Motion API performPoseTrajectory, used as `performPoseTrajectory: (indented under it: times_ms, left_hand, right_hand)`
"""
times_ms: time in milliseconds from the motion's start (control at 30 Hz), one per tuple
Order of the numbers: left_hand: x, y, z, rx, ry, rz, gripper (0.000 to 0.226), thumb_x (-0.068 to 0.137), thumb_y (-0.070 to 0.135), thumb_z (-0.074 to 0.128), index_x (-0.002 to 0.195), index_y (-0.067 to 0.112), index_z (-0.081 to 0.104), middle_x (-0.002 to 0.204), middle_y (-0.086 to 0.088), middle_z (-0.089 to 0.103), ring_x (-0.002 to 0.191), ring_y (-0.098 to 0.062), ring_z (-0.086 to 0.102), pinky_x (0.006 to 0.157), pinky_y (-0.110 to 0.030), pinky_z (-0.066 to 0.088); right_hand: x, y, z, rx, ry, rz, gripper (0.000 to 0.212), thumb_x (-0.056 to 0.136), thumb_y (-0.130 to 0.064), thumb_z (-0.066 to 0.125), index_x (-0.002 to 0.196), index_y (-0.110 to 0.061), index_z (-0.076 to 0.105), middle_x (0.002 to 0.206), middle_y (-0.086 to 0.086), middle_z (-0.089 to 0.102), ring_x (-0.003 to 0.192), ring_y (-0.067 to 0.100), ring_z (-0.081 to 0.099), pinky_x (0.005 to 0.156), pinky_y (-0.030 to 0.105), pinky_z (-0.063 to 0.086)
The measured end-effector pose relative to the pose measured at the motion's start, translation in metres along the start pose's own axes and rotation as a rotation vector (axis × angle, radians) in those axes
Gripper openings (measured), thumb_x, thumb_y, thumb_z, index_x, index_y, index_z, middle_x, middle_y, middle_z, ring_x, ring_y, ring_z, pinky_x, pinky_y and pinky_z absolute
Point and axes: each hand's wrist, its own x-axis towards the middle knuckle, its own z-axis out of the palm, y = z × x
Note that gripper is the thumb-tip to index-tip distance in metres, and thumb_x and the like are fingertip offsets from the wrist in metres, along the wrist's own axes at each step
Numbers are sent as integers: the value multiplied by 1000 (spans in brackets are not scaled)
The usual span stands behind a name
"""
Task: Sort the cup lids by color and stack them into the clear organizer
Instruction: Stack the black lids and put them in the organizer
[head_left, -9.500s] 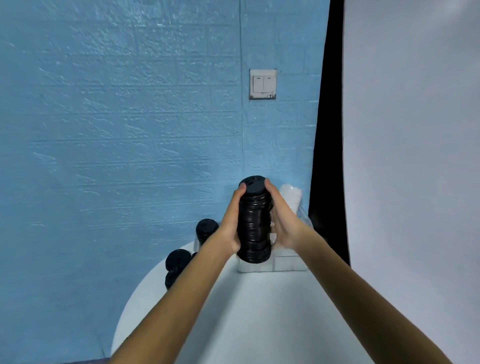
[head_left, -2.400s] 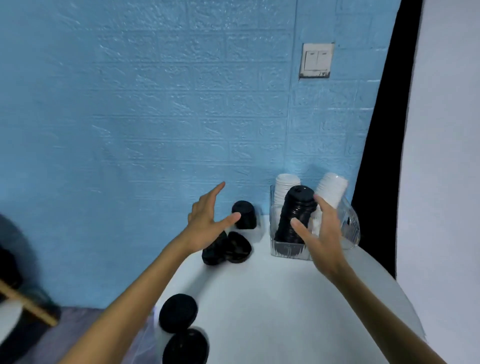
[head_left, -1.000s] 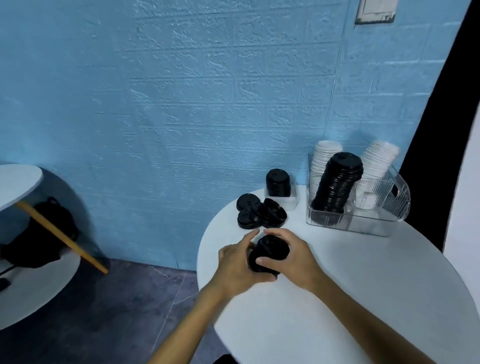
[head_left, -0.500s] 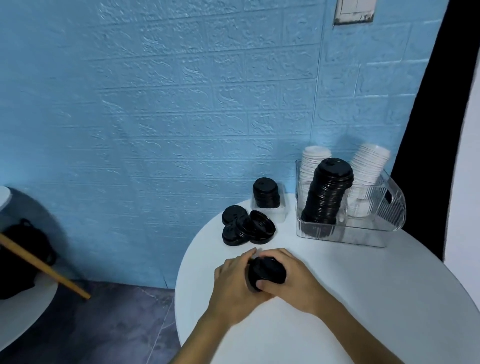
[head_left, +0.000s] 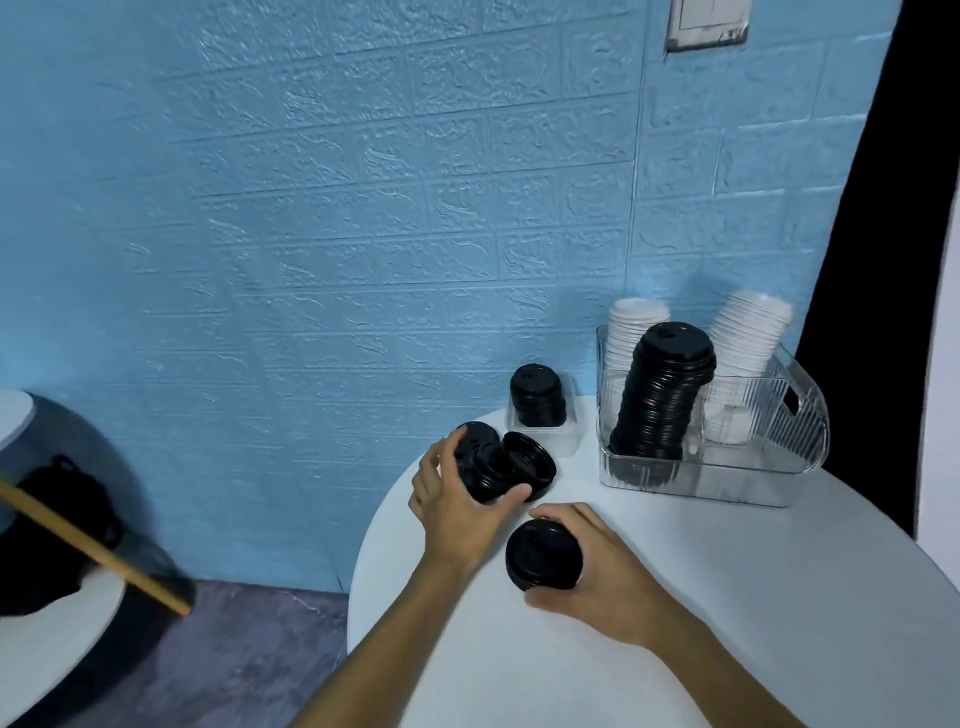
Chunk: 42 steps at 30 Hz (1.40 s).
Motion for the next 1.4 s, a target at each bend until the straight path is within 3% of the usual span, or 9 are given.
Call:
performPoseTrajectory:
  times_ms: [233,367,633,767,900,1033,1167,1267,1400]
  left_hand:
    - [20,4,27,182,-81,158,114,52,89,63,151,56,17,162,5,25,153,-14,11,121,-43,6]
    - [24,-5,32,276,-147,246,88,59,88,65,137,53,45,146,11,47,146,-13,27,118,-38,2]
    - [8,-9,20,78,-105,274,51,64,63,79,109,46,62,121,27,56,120,7,47,105,-23,17]
    - [3,-13,15,10,-164,305,48,61,74,74,98,44,67,123,25,57,119,8,52,110,-32,26]
    - [-3,-12,12,-84,-162,342,30,66,60,79,81,38,66,112,20,64,110,-2,62,104,-47,41]
    - [-8,-13,7,-158,-196,381,22,71,50,77,84,33,70,110,22,63,107,-7,65,98,-46,48]
    - [-12,-15,8,-95,-225,431,22,77,53,73,90,35,72,118,22,62,115,-3,61,102,-51,44]
    - [-13,-14,12,-79,-237,448,29,81,56,71,95,31,75,122,21,60,115,-5,60,101,-50,45]
    - [-16,-12,13,-86,-198,440,39,81,63,69,103,31,75,119,21,62,112,-7,61,101,-47,46]
  right_hand:
    - [2,0,2,1,70,3,75,56,-52,85,121,-60,48,119,-32,50,119,3,52,104,31,47]
    - [3,1,1,6,77,7,75,54,-51,86,119,-57,50,119,-31,50,116,2,54,103,30,48]
    - [0,3,-10,25,109,59,68,56,-41,89,113,-49,54,113,-31,53,109,-5,55,96,22,49]
    - [-3,5,-15,32,103,109,71,53,-46,89,113,-45,50,112,-28,54,108,-6,55,91,17,48]
    - [-4,6,-16,61,83,150,82,52,-46,91,116,-43,41,118,-20,54,111,-1,56,93,18,48]
    - [-5,4,-17,225,124,212,93,55,-48,94,123,-41,31,127,-18,46,120,-2,50,99,22,46]
    - [-1,-6,-13,344,206,170,71,77,-45,84,132,-39,39,134,-27,48,124,-5,50,103,20,41]
    - [2,-11,-5,417,280,150,48,82,-41,81,120,-40,53,114,-19,68,115,-1,61,106,27,46]
    - [3,-18,-4,470,401,104,44,87,-24,78,119,-40,52,108,-22,70,107,2,66,99,23,48]
